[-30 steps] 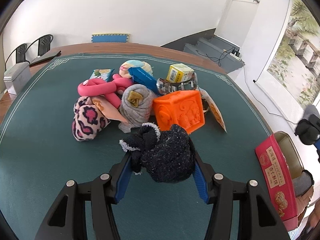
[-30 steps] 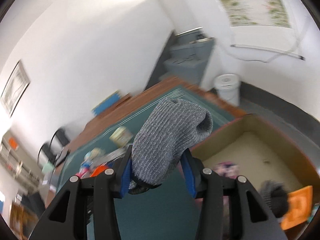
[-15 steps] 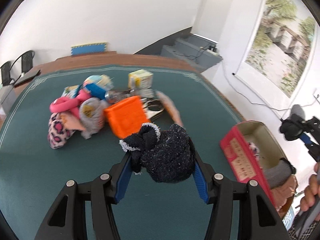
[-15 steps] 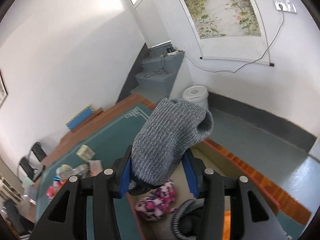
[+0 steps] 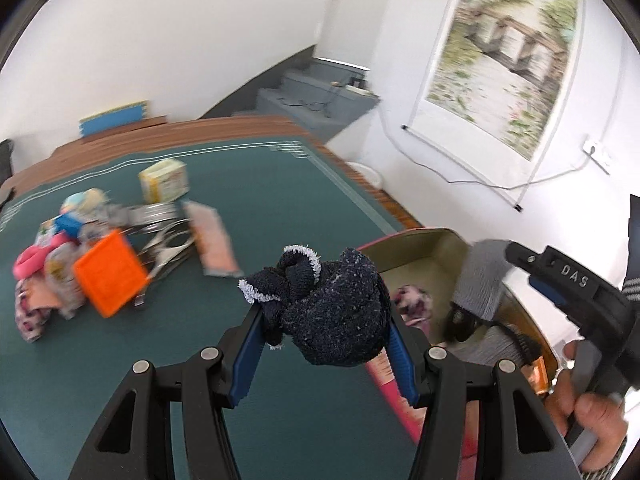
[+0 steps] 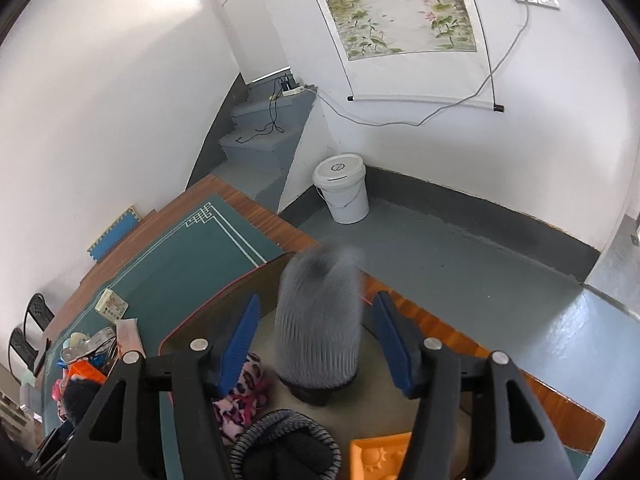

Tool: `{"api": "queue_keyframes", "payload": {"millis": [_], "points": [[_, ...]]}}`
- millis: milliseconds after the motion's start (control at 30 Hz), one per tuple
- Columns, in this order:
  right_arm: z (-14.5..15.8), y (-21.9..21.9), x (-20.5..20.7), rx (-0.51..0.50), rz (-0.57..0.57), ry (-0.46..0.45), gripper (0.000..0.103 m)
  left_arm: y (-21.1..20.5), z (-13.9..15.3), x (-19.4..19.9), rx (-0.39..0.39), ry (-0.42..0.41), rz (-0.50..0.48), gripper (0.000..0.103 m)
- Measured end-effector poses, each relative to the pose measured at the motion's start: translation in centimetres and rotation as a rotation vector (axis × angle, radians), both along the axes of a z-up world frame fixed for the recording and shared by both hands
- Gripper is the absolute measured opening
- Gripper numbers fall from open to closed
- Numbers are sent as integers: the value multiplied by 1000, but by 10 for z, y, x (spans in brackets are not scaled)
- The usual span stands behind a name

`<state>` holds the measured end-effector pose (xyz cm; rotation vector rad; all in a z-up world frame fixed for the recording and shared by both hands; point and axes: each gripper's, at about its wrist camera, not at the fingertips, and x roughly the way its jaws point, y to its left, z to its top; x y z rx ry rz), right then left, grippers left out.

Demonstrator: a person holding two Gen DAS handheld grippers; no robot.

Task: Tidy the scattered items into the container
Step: 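Carry both socks to the red tin and release them inside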

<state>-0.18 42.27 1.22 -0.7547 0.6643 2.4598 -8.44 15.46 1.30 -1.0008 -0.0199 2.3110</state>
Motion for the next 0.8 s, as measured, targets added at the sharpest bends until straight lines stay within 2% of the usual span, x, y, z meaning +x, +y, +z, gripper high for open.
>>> {"api": "queue_keyframes", "payload": {"millis": [367,500,600,700,800], "points": [[5,-6,7,8,-28,63,65,56,4,-16,46,6,-100,58],[4,-3,10,1,-58,81,65,75,1,-23,38,0,-148,58],[4,-1,10,-2,-70,85,65,85,-5,-26,23,-7,-177,61],[4,-3,9,1,-65,85,65,86,-7,-29,18,-12,-174,68],[4,-4,8,5,-60,86,65,82,-8,-32,26,-18,-158,69]]}}
